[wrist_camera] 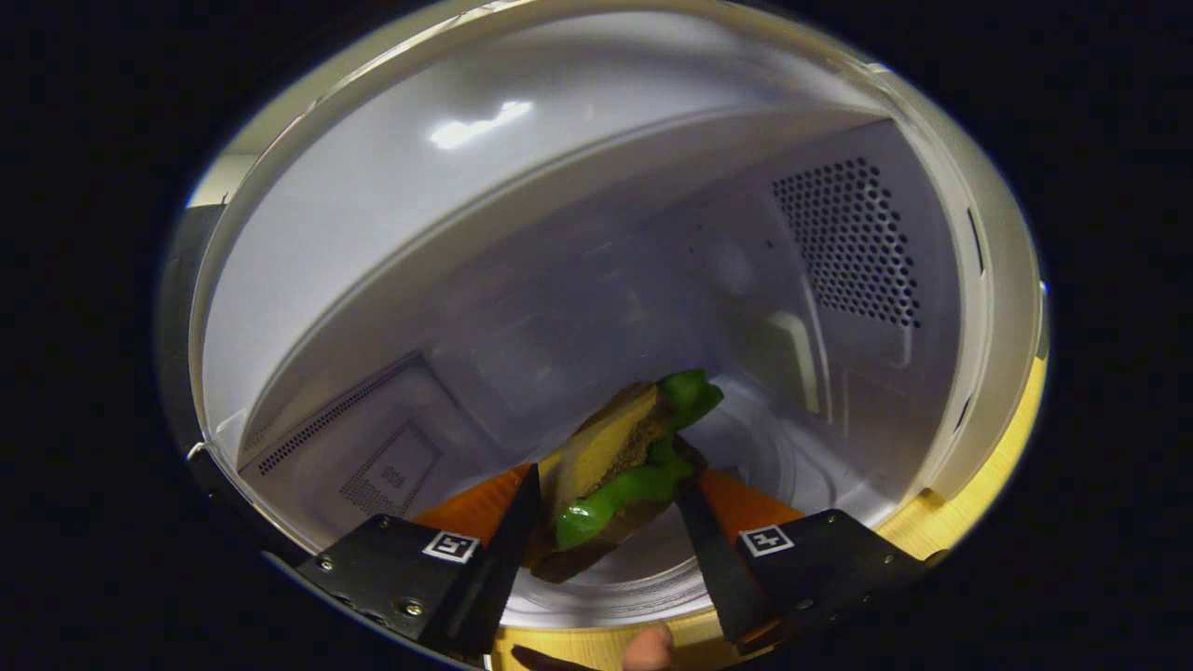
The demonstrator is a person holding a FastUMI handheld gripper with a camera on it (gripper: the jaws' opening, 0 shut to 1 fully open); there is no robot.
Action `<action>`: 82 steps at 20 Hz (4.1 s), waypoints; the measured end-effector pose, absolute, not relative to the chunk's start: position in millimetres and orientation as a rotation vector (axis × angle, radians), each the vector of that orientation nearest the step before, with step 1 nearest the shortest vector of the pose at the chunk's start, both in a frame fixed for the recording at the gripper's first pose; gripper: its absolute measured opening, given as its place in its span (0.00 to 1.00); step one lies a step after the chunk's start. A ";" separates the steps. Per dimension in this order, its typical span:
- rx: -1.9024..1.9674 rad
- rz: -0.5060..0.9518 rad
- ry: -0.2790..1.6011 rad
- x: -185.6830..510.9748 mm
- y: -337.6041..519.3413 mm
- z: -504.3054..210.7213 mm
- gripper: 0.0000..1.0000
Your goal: Open the microwave, put the food inside, and close the microwave door.
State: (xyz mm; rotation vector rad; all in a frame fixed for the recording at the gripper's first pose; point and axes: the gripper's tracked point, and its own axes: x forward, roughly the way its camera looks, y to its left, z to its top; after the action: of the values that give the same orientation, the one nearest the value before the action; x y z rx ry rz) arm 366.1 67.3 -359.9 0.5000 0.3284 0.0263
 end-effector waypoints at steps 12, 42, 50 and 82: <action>0.240 -0.017 0.161 286.9 59.6 -294.4 0.97; 0.029 0.998 -0.078 -153.2 283.8 -205.0 0.96; 0.049 0.943 0.089 -119.0 304.8 -273.8 0.88; -0.016 0.122 0.107 112.6 46.8 -287.6 0.02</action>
State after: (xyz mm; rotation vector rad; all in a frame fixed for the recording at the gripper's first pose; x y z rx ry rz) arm 112.6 46.8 -287.6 -0.0162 0.1067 0.1215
